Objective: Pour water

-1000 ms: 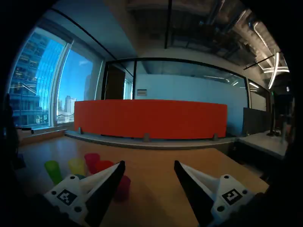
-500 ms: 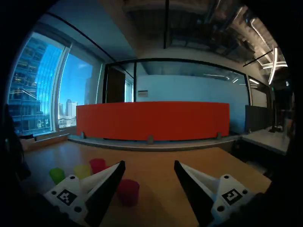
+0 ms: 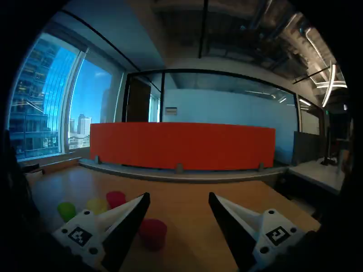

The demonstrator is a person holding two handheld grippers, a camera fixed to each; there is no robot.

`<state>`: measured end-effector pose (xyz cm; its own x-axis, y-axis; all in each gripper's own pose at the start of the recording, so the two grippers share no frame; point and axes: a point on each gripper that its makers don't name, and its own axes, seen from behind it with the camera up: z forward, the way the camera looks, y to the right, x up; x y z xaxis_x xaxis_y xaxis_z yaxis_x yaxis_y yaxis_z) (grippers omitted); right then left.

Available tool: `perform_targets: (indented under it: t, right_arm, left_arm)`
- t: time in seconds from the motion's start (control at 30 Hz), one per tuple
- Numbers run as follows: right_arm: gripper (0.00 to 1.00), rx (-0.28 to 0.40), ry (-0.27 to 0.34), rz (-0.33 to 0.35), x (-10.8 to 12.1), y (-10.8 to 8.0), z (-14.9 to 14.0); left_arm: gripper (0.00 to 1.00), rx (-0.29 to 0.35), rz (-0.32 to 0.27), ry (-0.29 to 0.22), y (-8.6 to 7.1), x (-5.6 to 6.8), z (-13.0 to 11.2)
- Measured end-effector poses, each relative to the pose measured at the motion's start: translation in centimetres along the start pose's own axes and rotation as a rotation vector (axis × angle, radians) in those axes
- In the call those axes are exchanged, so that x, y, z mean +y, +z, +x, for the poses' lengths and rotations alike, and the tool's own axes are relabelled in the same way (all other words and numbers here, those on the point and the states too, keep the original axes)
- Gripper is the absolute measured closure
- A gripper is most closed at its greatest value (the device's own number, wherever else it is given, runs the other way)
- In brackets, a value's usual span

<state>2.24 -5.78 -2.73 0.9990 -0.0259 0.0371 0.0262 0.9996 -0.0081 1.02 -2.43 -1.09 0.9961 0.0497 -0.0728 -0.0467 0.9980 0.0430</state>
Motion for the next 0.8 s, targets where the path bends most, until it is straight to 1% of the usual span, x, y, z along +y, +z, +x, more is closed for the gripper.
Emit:
perform_targets:
  t: [0.2,0.5,0.8]
  right_arm:
    - [0.0,-0.013,-0.005,-0.009,0.2,-0.1,-0.4]
    - [0.0,-0.027,-0.004,-0.034,1.2,-0.1,-1.1]
    - [0.0,-0.037,-0.001,-0.045,1.8,0.0,-1.7]
  left_arm:
    - [0.03,0.008,0.001,0.007,0.4,0.2,-0.3]
    - [0.03,0.0,0.001,-0.01,0.9,0.4,-1.5]
    - [0.03,0.001,-0.001,-0.011,1.1,0.9,-1.7]
